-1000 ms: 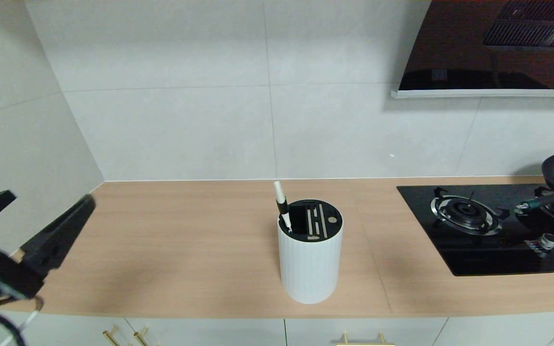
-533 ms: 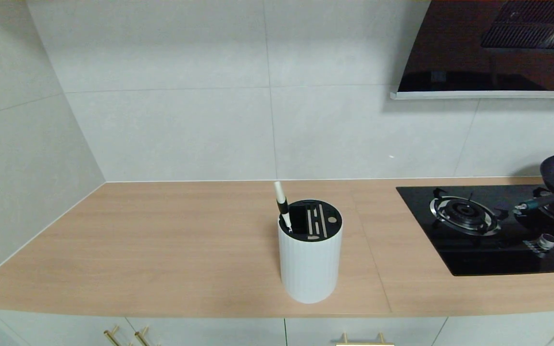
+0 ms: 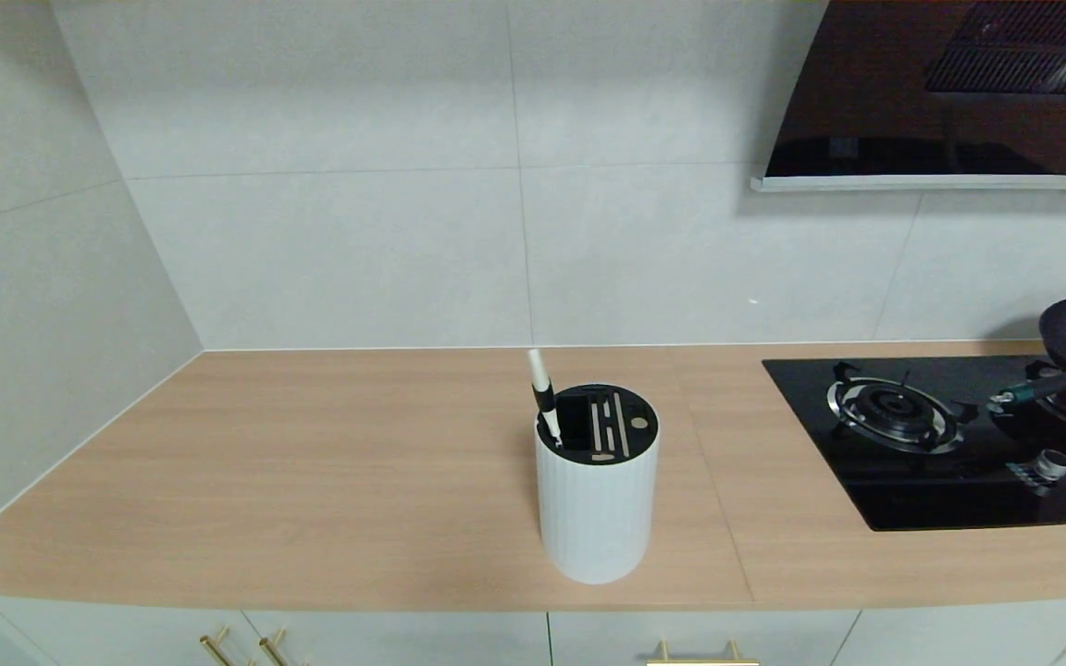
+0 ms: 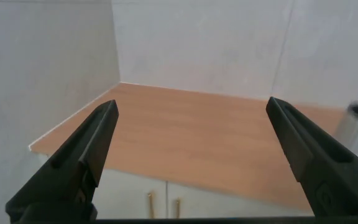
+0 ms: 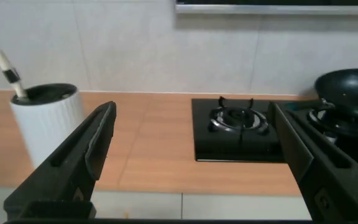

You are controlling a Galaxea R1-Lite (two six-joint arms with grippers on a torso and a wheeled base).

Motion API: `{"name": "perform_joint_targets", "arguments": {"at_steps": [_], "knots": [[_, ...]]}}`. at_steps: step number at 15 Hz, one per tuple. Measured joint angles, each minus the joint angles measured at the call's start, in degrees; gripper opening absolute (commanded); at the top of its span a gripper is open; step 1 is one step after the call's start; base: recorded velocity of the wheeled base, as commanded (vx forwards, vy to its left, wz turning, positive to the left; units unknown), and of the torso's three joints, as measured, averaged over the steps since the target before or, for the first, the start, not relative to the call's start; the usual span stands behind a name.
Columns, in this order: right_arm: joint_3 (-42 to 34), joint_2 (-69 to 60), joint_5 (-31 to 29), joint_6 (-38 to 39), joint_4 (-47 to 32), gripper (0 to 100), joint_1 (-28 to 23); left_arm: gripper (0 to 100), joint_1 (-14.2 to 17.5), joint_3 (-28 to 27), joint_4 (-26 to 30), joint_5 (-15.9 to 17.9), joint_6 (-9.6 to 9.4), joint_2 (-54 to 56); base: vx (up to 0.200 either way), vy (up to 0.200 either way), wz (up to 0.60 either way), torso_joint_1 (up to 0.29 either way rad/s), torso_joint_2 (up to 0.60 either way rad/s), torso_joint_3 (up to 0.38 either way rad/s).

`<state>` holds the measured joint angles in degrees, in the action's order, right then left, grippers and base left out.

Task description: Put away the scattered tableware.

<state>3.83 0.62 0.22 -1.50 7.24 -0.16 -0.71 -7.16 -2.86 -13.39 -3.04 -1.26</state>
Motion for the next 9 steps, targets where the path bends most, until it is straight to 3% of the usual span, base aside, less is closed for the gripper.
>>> {"name": "perform_joint_targets", "arguments": {"at_steps": [2, 5, 9], "knots": [[-2.9, -0.4, -0.3, 0.5, -4.0, 100, 0.0, 100, 0.5, 5.3, 0.5, 4.9, 0.28, 0.9, 0.0, 0.0, 0.0, 0.0, 0.0, 0.0], [-3.6, -0.6, -0.4, 0.4, -7.0, 100, 0.0, 100, 0.6, 6.9, 2.2, 11.0, 3.08, 1.3, 0.0, 0.0, 0.0, 0.0, 0.0, 0.0], [-3.8, -0.6, -0.4, 1.4, -7.1, 100, 0.0, 100, 0.6, 7.1, 2.6, 11.7, 3.11, 1.4, 0.0, 0.0, 0.0, 0.0, 0.0, 0.0]]}}
